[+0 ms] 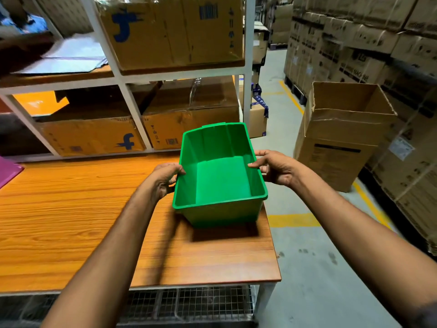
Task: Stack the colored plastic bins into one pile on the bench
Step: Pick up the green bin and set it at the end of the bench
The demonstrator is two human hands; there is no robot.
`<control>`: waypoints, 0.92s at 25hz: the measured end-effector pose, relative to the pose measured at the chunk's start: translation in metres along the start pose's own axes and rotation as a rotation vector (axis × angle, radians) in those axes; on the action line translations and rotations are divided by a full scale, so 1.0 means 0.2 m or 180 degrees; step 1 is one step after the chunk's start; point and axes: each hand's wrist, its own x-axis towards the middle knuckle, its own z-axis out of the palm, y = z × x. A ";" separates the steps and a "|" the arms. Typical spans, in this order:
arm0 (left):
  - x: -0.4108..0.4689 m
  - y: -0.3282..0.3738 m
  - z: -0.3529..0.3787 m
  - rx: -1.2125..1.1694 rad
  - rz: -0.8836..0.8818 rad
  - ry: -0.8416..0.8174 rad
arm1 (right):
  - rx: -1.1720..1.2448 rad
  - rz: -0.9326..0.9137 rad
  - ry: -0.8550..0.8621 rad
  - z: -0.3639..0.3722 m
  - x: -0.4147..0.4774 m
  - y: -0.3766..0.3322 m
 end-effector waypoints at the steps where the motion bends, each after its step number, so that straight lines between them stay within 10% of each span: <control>1: 0.01 0.01 0.01 0.0046 -0.0004 0.0026 | -0.0004 0.0026 -0.0017 -0.01 0.01 -0.01; 16: 0.09 0.02 0.02 -0.0145 -0.0092 0.0087 | -0.0024 0.0236 0.0134 -0.04 0.14 0.04; 23: -0.10 -0.06 -0.03 -0.0443 0.0561 0.0496 | -0.0838 -0.0757 0.1178 0.00 -0.11 0.10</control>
